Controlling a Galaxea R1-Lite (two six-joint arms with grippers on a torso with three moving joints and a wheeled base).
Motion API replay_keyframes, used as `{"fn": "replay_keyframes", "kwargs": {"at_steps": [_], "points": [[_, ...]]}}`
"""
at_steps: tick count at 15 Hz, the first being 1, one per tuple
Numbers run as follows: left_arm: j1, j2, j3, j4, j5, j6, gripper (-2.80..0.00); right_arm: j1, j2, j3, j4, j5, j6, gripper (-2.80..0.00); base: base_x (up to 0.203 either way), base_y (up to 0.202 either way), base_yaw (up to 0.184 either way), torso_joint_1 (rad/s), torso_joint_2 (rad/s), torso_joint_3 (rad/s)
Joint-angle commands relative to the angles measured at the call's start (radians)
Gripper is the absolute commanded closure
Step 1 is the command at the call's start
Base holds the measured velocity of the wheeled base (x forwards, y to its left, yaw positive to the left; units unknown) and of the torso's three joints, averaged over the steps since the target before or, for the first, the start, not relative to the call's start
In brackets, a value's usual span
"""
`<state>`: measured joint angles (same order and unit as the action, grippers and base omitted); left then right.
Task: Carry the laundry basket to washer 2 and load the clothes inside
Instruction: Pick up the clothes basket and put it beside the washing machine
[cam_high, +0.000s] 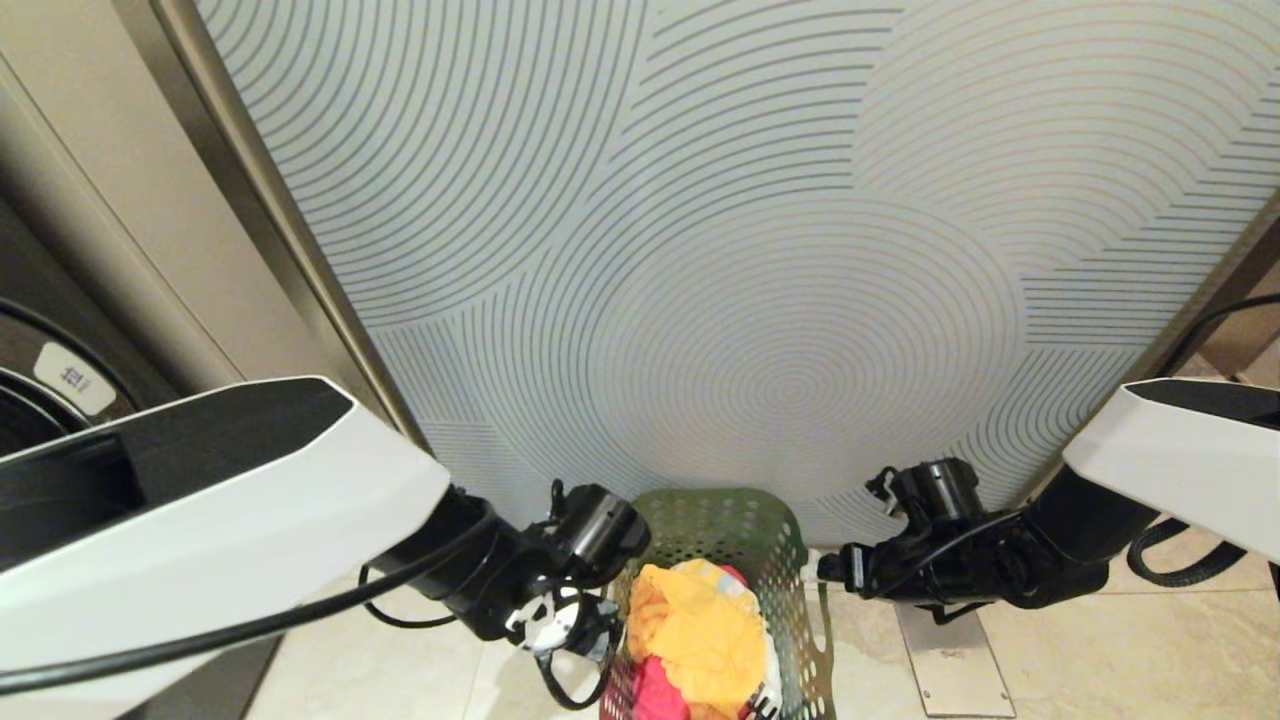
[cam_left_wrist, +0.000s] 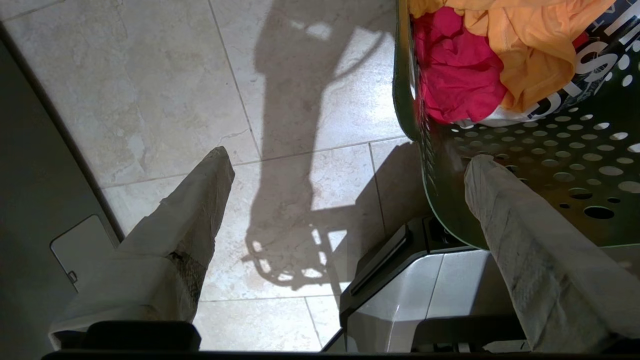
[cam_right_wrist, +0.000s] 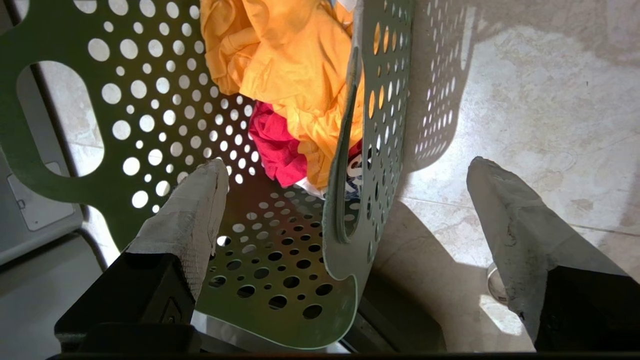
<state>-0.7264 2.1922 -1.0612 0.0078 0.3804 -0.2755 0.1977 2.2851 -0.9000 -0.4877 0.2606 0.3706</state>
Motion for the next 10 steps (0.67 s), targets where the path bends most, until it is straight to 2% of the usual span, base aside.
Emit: {"fn": "replay_keyframes", "kwargs": {"at_steps": [1,6,10], "points": [[0.0,0.025,-0.014,0.0,0.003,-0.002,-2.8,0.002,0.002,0.0,-0.003,0.001,-0.008,-2.8,0.0,0.0,0.0,0.0,0.0,0.0],[-0.001,0.116,-0.126,0.009,0.059,-0.023,-2.8,0.003,0.005,0.0,-0.003,-0.001,-0.021,-2.8,0.0,0.0,0.0,0.0,0.0,0.0],[-0.008,0.167,-0.161,0.007,0.061,-0.023,-2.8,0.005,0.01,-0.007,-0.003,-0.021,-0.021,-2.8,0.0,0.0,0.0,0.0,0.0,0.0]]}}
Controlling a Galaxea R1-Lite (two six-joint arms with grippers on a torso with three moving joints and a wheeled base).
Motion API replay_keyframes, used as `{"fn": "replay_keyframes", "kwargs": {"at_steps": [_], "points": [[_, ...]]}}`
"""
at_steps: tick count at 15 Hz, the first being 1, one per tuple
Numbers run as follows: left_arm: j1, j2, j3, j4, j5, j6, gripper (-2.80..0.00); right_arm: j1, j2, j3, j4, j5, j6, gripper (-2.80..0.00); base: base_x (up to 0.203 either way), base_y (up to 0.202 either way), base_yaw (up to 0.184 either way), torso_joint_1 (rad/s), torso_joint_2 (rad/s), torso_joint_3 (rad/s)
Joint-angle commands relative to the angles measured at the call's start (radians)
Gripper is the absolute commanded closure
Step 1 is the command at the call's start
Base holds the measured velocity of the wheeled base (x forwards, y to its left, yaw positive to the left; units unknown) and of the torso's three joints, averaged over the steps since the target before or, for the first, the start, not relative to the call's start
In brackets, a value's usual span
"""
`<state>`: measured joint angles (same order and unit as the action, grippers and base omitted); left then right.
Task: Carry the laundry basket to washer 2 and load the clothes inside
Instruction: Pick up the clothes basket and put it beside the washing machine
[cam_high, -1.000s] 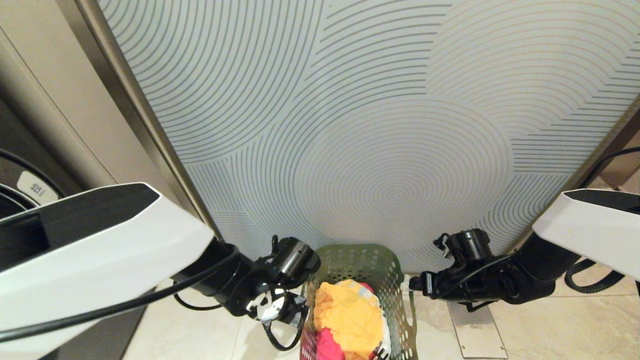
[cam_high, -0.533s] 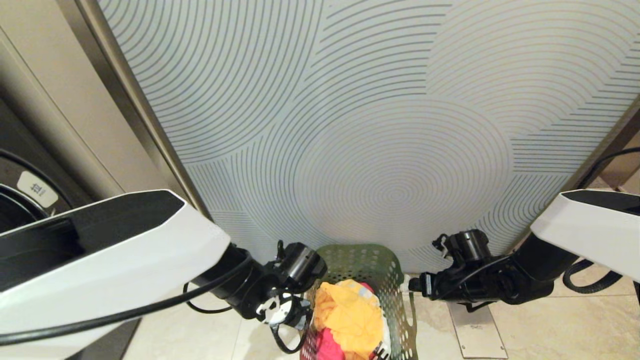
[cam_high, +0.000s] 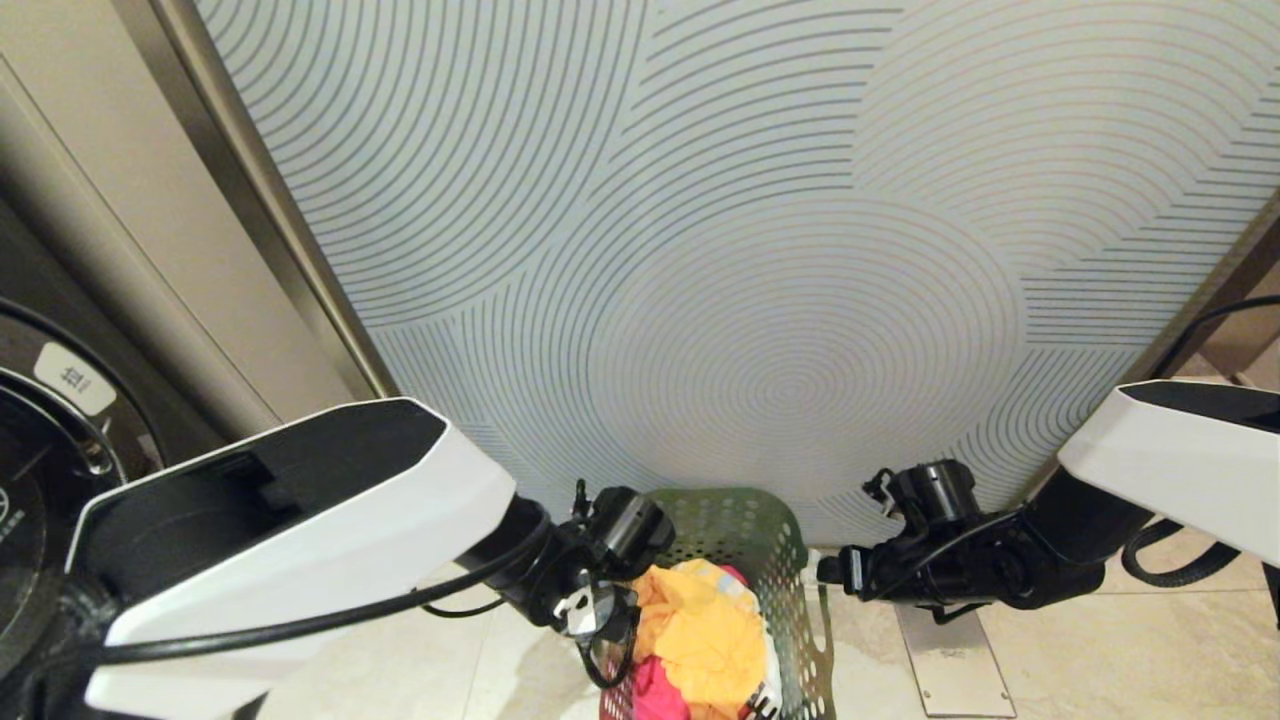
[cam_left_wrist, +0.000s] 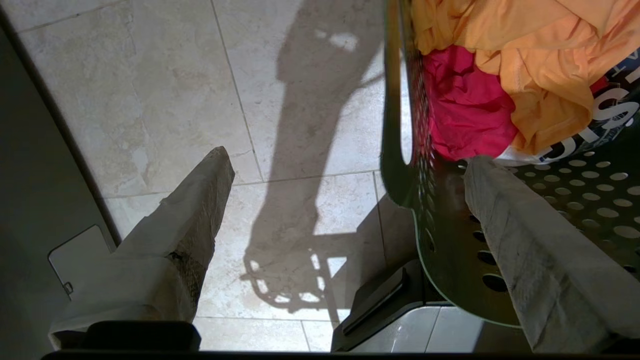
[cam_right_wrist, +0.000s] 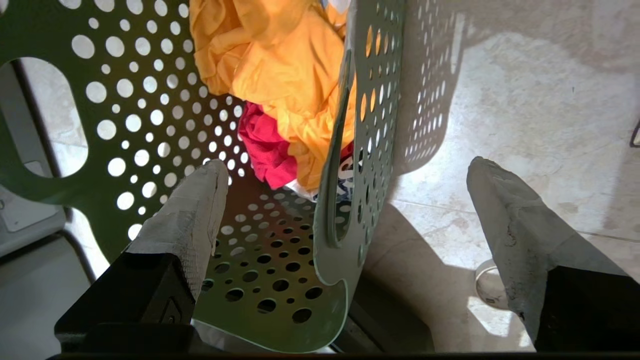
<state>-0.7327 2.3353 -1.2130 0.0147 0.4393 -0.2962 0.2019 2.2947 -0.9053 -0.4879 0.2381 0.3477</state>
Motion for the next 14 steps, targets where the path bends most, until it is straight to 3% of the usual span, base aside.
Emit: {"fn": "replay_keyframes", "kwargs": {"at_steps": [1,8,14], "points": [[-0.004,0.04,-0.025,-0.001,0.003,-0.002,-2.8,0.002,0.0,0.0,-0.003,0.001,0.002,-2.8,0.0,0.0,0.0,0.0,0.0,0.0],[-0.017,0.079,-0.121,-0.012,0.008,-0.019,-2.8,0.004,0.0,-0.007,0.018,-0.002,0.002,-2.8,0.0,0.0,0.0,0.0,0.0,0.0],[-0.019,0.076,-0.116,-0.043,-0.01,-0.037,-2.8,0.003,0.0,-0.009,0.02,-0.002,0.002,-2.8,0.0,0.0,0.0,0.0,0.0,0.0]]}}
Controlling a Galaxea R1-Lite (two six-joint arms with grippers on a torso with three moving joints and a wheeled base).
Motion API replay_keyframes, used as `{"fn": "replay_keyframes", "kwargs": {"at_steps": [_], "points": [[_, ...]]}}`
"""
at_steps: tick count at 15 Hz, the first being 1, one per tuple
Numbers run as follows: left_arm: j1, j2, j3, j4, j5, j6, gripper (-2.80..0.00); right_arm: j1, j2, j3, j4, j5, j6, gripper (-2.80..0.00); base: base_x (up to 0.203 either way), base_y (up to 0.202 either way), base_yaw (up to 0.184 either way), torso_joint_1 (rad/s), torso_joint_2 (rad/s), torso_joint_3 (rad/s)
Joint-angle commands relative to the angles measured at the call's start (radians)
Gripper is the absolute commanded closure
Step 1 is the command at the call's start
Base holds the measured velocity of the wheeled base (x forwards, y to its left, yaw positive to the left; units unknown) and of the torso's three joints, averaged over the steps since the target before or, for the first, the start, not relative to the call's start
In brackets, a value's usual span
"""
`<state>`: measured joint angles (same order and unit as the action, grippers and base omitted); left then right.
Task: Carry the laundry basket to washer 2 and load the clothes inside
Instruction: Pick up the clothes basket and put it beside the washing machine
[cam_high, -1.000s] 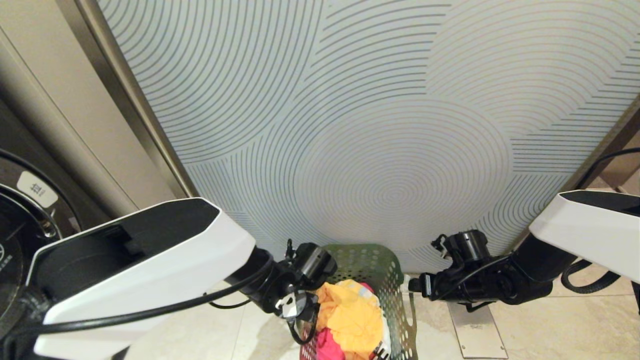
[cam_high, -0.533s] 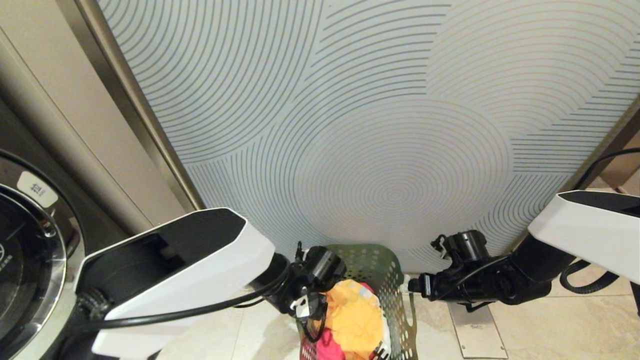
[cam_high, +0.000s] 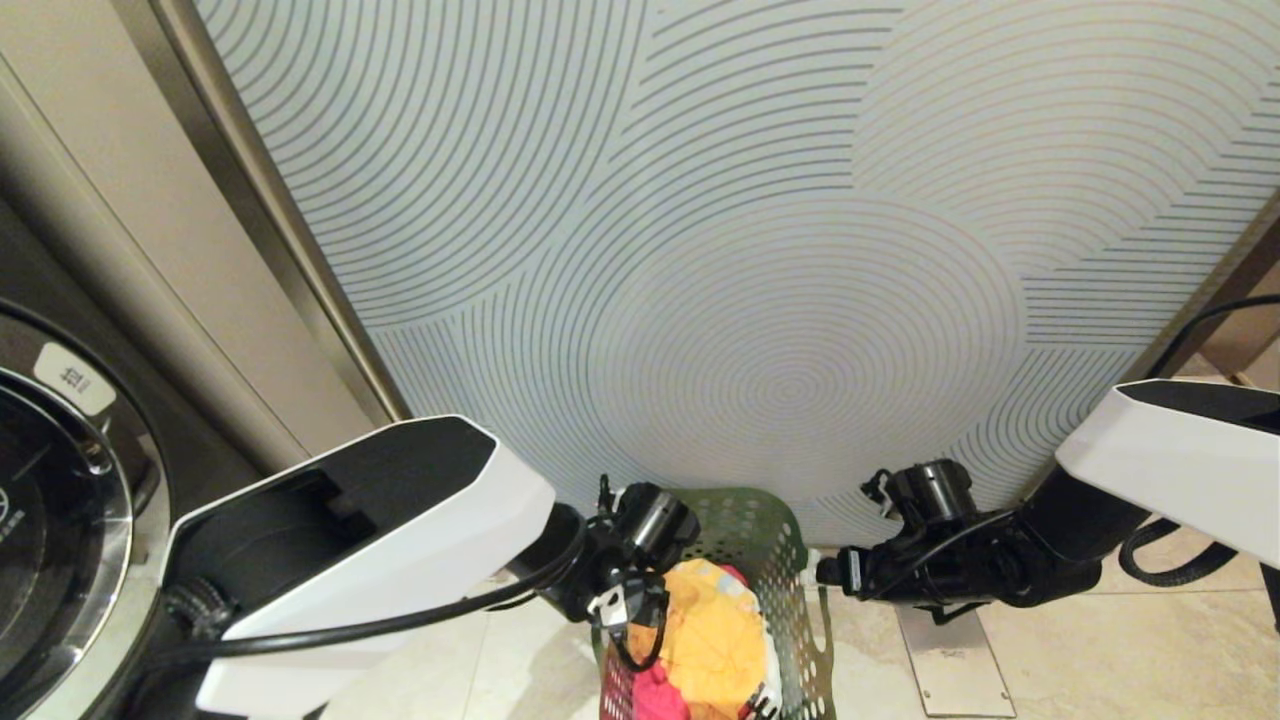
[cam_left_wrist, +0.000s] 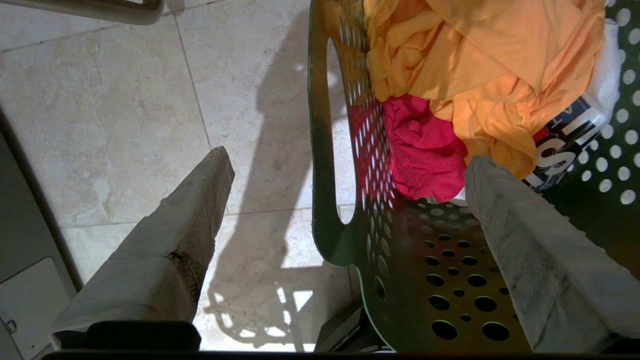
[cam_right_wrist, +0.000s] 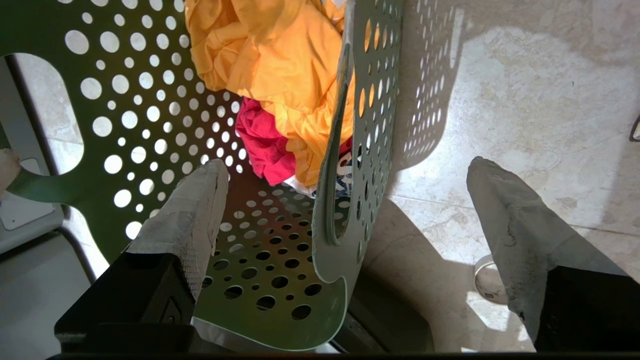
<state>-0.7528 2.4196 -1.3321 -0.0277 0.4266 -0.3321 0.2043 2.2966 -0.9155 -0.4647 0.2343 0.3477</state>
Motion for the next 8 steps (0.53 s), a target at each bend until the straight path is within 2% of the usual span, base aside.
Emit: {"fn": "replay_keyframes", "kwargs": {"at_steps": [1,5,7,8], "points": [[0.001,-0.02,0.002,-0.001,0.001,-0.004,-2.8,0.001,-0.002,0.0,-0.003,0.001,0.002,-2.8,0.0,0.0,0.0,0.0,0.0,0.0],[-0.002,-0.039,0.017,0.004,0.001,-0.01,-2.8,0.001,-0.002,-0.002,-0.002,0.0,0.002,-2.8,0.0,0.0,0.0,0.0,0.0,0.0],[-0.004,-0.052,0.024,0.053,0.001,-0.015,-2.8,0.001,-0.002,-0.002,-0.002,0.002,0.002,-2.8,0.0,0.0,0.0,0.0,0.0,0.0],[-0.007,-0.053,0.025,0.054,0.001,-0.042,-2.8,0.001,-0.002,-0.002,-0.002,0.0,0.002,-2.8,0.0,0.0,0.0,0.0,0.0,0.0]]}}
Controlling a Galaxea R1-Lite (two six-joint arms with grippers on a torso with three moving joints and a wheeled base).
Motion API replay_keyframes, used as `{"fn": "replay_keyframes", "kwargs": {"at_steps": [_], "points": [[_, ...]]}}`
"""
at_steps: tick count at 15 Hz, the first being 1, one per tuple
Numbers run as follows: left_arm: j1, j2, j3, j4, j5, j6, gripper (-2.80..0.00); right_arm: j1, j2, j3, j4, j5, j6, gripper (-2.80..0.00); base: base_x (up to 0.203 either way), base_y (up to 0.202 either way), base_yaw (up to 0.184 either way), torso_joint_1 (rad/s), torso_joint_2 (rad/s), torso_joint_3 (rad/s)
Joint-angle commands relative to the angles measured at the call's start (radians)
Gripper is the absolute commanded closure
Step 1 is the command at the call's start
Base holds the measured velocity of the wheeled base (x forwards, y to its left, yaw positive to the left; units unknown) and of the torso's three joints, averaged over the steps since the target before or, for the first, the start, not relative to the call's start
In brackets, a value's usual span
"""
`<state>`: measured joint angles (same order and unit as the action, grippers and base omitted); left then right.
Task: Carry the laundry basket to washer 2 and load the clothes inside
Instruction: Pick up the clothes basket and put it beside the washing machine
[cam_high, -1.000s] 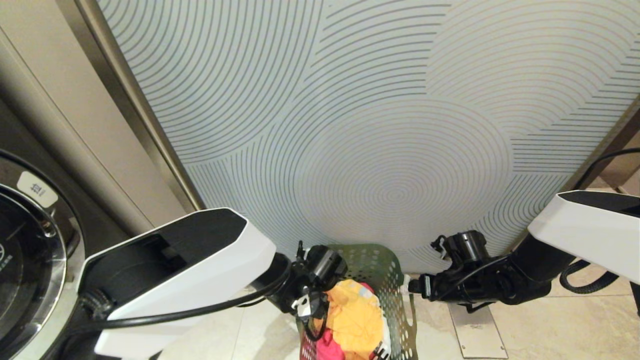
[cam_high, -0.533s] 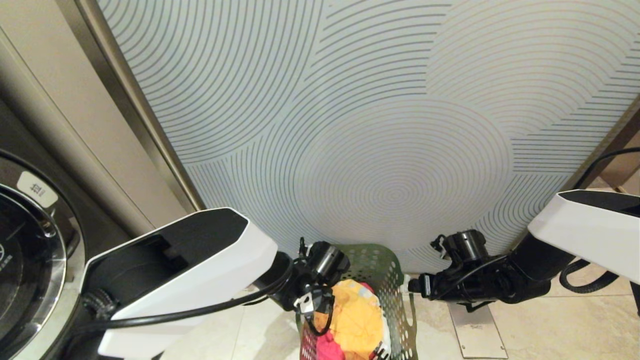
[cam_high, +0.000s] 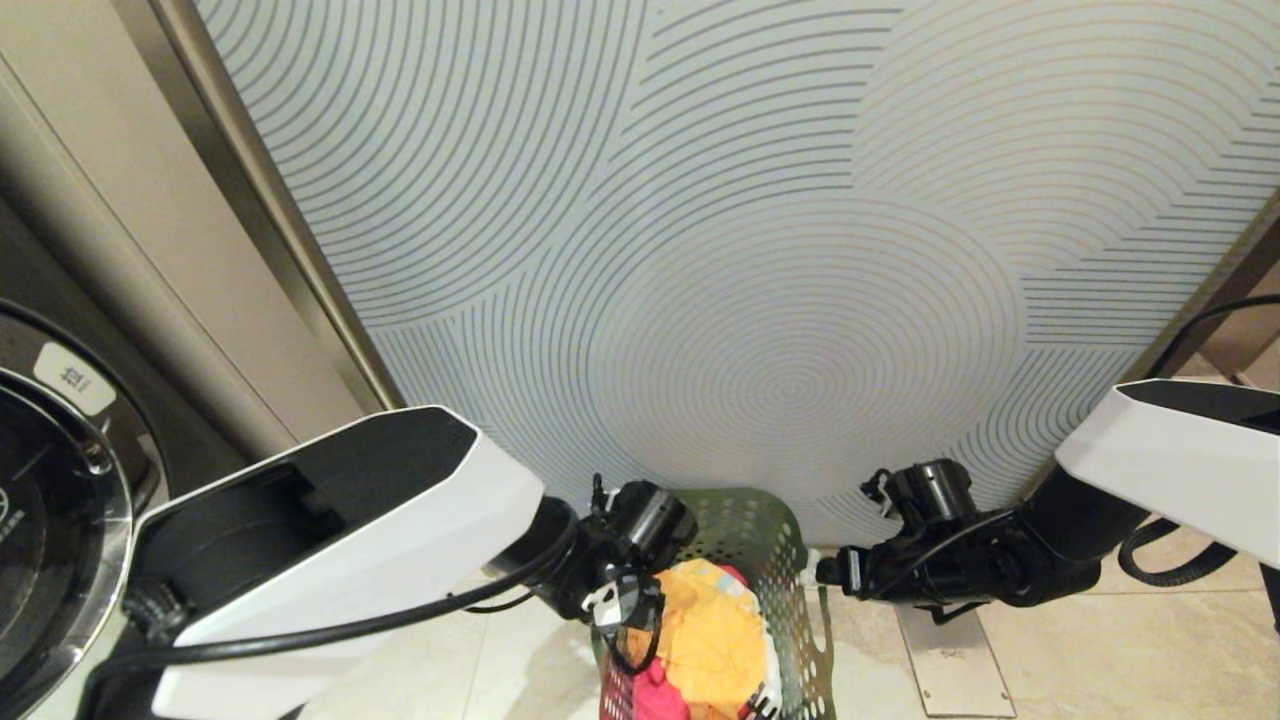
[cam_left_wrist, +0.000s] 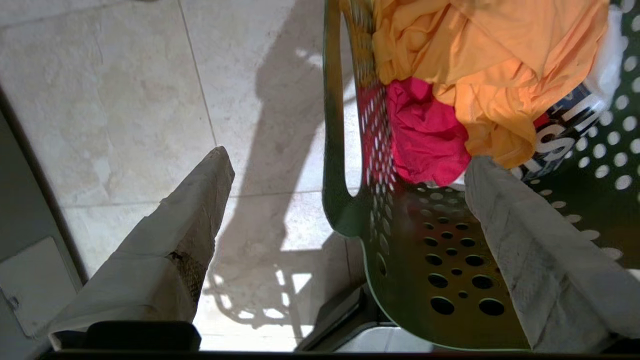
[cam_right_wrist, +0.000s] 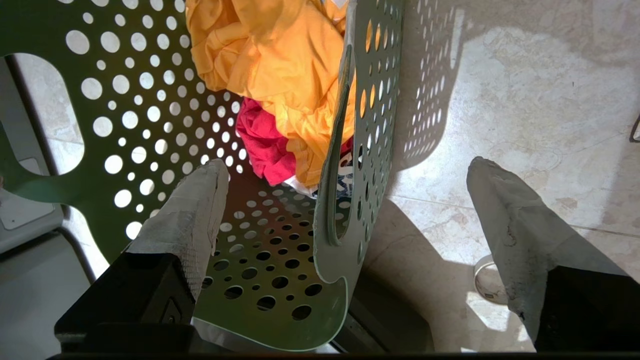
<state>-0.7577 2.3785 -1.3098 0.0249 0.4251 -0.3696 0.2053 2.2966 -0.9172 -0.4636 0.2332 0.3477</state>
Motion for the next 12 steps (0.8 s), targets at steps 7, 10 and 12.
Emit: {"fn": "replay_keyframes", "kwargs": {"at_steps": [7,10,12], "points": [[-0.017,-0.022,-0.003,0.009,0.004,-0.026,-2.8,0.0,-0.032,-0.002,0.017,0.006,-0.021,-2.8,0.0,0.0,0.0,0.001,0.0,-0.023],[-0.017,-0.025,-0.003,0.01,0.008,-0.025,-2.8,0.002,-0.042,0.007,0.018,0.013,-0.021,-2.8,0.0,0.0,0.0,0.002,0.0,-0.175],[-0.017,-0.033,-0.002,0.011,0.009,-0.023,-2.8,0.013,-0.06,0.012,0.019,0.017,-0.019,-2.8,0.0,0.0,0.0,0.001,0.0,-0.193]]}}
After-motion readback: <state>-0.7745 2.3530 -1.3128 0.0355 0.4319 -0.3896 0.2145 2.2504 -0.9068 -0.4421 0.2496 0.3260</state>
